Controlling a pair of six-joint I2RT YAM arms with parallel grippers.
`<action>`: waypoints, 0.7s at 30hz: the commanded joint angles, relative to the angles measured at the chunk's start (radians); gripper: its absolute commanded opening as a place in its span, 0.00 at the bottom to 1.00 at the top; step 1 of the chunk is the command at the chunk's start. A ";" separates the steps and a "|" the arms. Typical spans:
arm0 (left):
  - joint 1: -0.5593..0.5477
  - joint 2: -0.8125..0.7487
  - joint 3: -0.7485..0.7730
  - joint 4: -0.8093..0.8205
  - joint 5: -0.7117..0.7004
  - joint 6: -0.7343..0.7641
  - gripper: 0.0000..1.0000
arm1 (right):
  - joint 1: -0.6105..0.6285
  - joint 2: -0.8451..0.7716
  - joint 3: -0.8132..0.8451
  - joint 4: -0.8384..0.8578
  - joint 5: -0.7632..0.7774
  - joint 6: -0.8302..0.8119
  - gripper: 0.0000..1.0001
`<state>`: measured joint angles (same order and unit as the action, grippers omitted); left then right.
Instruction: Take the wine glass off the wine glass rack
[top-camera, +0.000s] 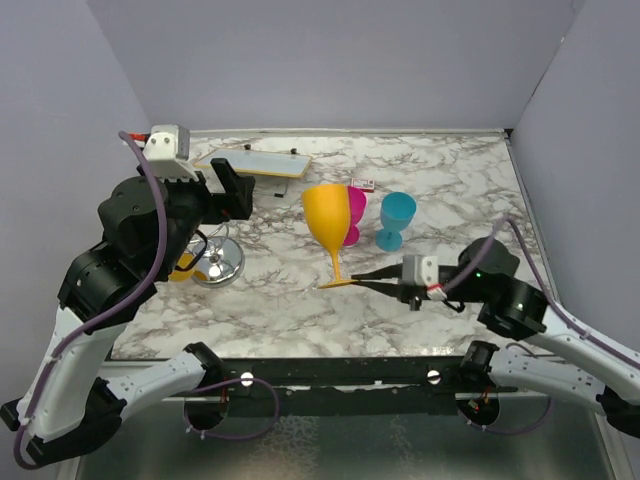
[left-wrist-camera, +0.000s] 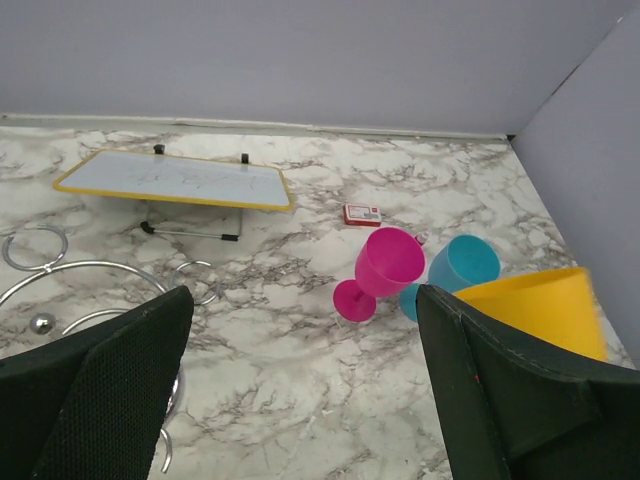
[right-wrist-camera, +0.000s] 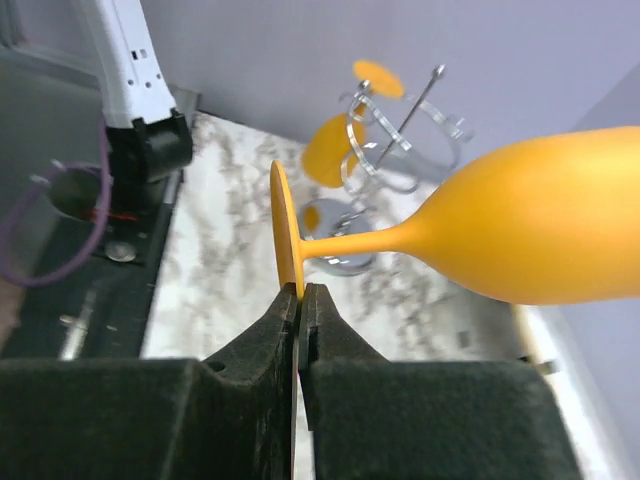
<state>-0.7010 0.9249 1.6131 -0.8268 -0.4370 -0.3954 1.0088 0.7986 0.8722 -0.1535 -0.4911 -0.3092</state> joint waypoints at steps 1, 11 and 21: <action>-0.003 0.040 0.053 0.048 0.104 -0.034 0.98 | 0.006 -0.092 -0.034 -0.080 0.031 -0.494 0.01; -0.003 0.148 0.079 0.050 0.495 -0.128 1.00 | 0.007 -0.252 -0.300 -0.102 0.363 -1.135 0.01; -0.002 0.214 0.012 0.039 0.766 -0.109 0.92 | 0.007 -0.373 -0.472 0.037 0.537 -1.489 0.01</action>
<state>-0.7010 1.1198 1.6367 -0.7948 0.1680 -0.5037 1.0111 0.4660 0.4355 -0.2321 -0.0650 -1.5665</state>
